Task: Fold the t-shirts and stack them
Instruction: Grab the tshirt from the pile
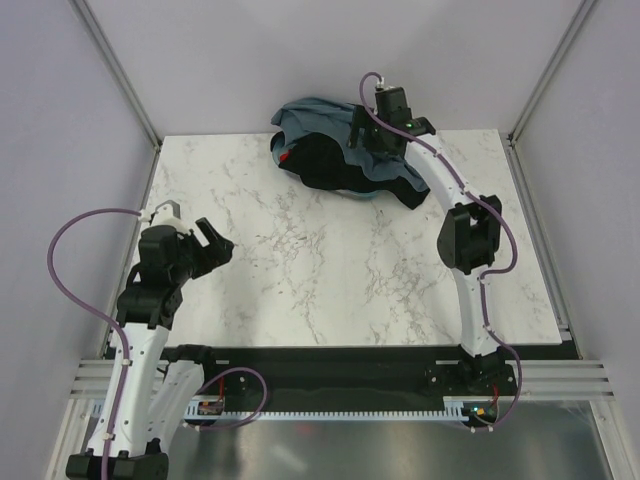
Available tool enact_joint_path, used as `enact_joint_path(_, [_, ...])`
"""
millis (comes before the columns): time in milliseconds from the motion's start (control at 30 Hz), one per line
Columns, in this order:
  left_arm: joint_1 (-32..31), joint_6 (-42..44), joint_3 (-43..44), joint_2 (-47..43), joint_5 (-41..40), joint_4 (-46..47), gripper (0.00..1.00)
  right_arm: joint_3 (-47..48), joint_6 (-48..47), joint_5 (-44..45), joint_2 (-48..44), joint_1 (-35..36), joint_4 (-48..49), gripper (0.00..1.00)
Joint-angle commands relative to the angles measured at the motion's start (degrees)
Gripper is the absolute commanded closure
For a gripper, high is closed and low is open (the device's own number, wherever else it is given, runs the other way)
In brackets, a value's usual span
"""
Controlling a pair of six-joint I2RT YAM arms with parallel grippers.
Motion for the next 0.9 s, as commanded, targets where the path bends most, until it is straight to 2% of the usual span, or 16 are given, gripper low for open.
enact_joint_path(0, [0.15,-0.49,0.03,-0.14,-0.55,0.68,0.11,7.8,-0.81,2.07,3.05,1.56,-3.43,0.08])
enact_joint_path(167, [0.15,-0.49,-0.06,0.12,-0.02,0.68,0.12,7.54,-0.54,1.99,5.7,1.65,-2.38,0.29])
enact_joint_path(200, [0.15,-0.57,0.03,0.21,-0.02,0.68,0.12,7.28,-0.63,1.9,5.7,1.65,-2.37,0.4])
enact_joint_path(267, [0.15,-0.57,0.03,0.21,0.15,0.68,0.12,6.31,-0.8,2.86,5.26,1.65,-2.2,0.52])
enact_joint_path(300, [0.15,-0.66,0.03,0.21,0.24,0.68,0.13,5.96,-0.98,3.21,4.91,1.56,-2.02,0.65])
enact_joint_path(367, [0.15,-0.66,-0.06,0.39,0.24,0.68,0.13,5.08,-1.33,4.09,3.85,1.56,-1.94,0.77])
enact_joint_path(400, [0.15,-0.66,0.03,0.48,0.42,0.77,0.14,4.99,-1.68,4.1,3.42,1.56,-1.93,0.87])
enact_joint_path(433, [0.15,-0.66,0.03,0.48,0.51,0.68,0.14,4.82,-1.86,4.1,2.54,1.65,-2.02,0.9])
enact_joint_path(667, [0.15,-0.84,-0.06,0.12,0.51,0.68,0.15,4.29,-3.97,6.56,-2.65,1.56,-4.31,0.86])
enact_joint_path(867, [0.15,-1.01,-0.06,-0.31,0.6,0.68,0.16,3.76,-4.85,4.98,-7.39,1.56,-5.1,0.74])
